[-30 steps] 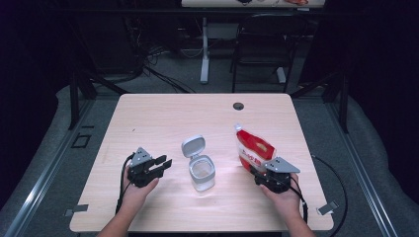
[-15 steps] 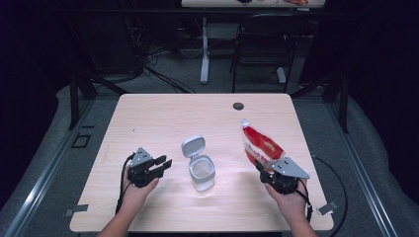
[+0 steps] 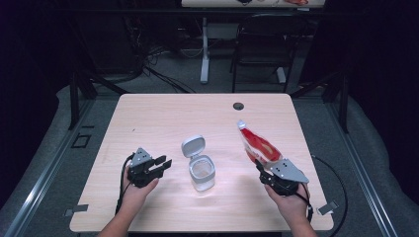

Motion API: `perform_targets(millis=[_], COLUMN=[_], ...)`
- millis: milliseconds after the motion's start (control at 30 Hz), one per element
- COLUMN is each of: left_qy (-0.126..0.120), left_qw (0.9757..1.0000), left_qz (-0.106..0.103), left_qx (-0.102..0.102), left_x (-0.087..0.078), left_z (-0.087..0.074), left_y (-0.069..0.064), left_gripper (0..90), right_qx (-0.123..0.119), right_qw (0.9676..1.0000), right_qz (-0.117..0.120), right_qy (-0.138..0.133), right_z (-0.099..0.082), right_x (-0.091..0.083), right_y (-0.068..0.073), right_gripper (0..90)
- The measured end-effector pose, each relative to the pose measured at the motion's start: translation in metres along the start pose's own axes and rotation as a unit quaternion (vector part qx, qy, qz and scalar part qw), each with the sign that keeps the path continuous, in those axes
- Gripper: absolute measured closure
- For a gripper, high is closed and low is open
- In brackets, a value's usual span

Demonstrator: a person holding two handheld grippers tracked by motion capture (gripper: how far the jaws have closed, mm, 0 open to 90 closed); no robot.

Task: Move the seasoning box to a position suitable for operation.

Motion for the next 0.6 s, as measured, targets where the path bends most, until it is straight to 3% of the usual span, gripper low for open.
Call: perform_targets(millis=[600], left_qy=[0.000], left_qw=[1.0000], left_qz=[0.000], left_qx=[-0.001], left_x=[-0.0012], left_z=[0.0003], left_y=[0.0007], left_gripper=[66.9], right_qx=[-0.022], right_qw=[0.9995], right_qz=[-0.024], right_qy=[0.002], right_z=[0.0007], right_x=[-0.0048], right_y=[-0.0054], right_gripper=[50.0])
Point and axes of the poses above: each handheld gripper's, and its own axes: x roughly forward along the jaws, z roughly out of its top, y roughly to its left, the point moved 10 cm from there along x, roughly forward along the jaws, and after that the axes turned 6 degrees about -x, right-handed, at the moved point
